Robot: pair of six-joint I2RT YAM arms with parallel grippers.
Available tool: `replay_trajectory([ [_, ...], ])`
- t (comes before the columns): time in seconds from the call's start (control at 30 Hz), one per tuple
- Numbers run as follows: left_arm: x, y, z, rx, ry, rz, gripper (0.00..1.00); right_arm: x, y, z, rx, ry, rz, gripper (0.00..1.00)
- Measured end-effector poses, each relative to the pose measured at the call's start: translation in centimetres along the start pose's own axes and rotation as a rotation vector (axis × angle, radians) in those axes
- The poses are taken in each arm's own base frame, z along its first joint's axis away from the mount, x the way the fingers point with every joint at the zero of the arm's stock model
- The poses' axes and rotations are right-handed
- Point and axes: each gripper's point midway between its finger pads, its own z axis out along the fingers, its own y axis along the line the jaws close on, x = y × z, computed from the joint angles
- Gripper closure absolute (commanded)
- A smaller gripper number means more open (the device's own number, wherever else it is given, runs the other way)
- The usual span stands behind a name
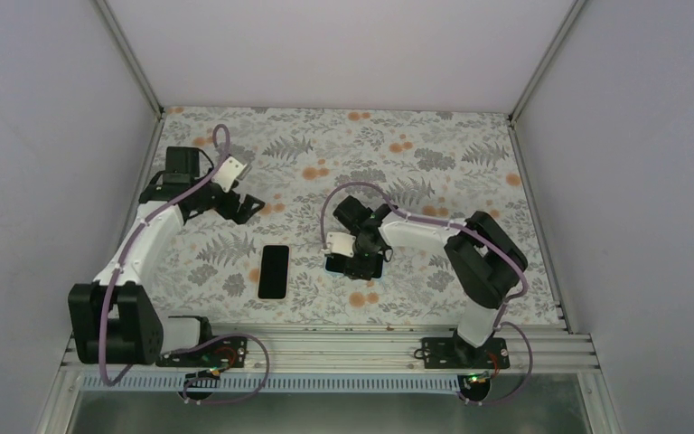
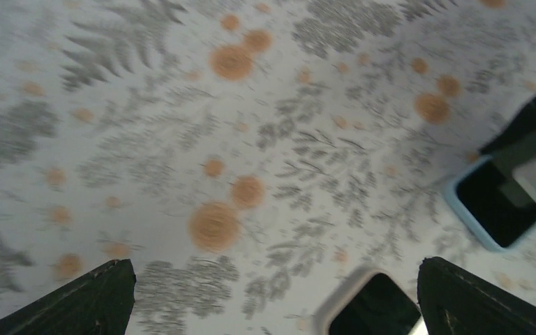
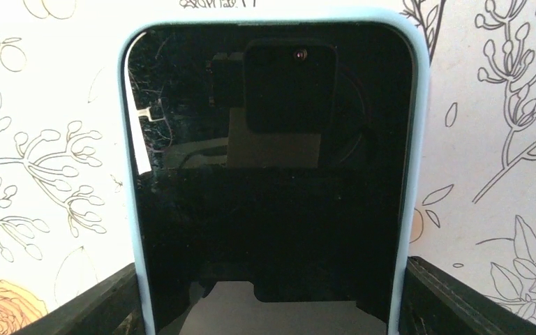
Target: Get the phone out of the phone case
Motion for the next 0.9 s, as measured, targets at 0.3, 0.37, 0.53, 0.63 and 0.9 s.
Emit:
replay_trajectory([
  [0.3, 1.2, -4.1, 2.2, 0.347, 0.126, -0.096, 0.00, -0.4, -1.5, -0.8, 0.109, -0.051, -0.016, 0.34],
  [0.37, 1.2, -4.7, 2.7, 0.417, 0.147, -0.129, 0.00, -0.8, -2.2, -1.2, 0.147, -0.062, -0.020, 0.32],
  [0.53, 1.3, -5.6, 3.4, 0.519, 0.182, -0.208, 0.00, -2.3, -4.0, -3.5, 0.240, -0.116, -0.028, 0.32],
  [0.63, 0.6, -5.8, 3.8, 0.562, 0.179, -0.235, 0.00, -4.0, -5.3, -5.5, 0.294, -0.169, -0.034, 0.33],
  [0.9, 0.6, -6.1, 6.3, 0.616, 0.249, -0.290, 0.00, -9.1, -8.8, -9.3, 0.395, -0.284, -0.039, 0.36],
])
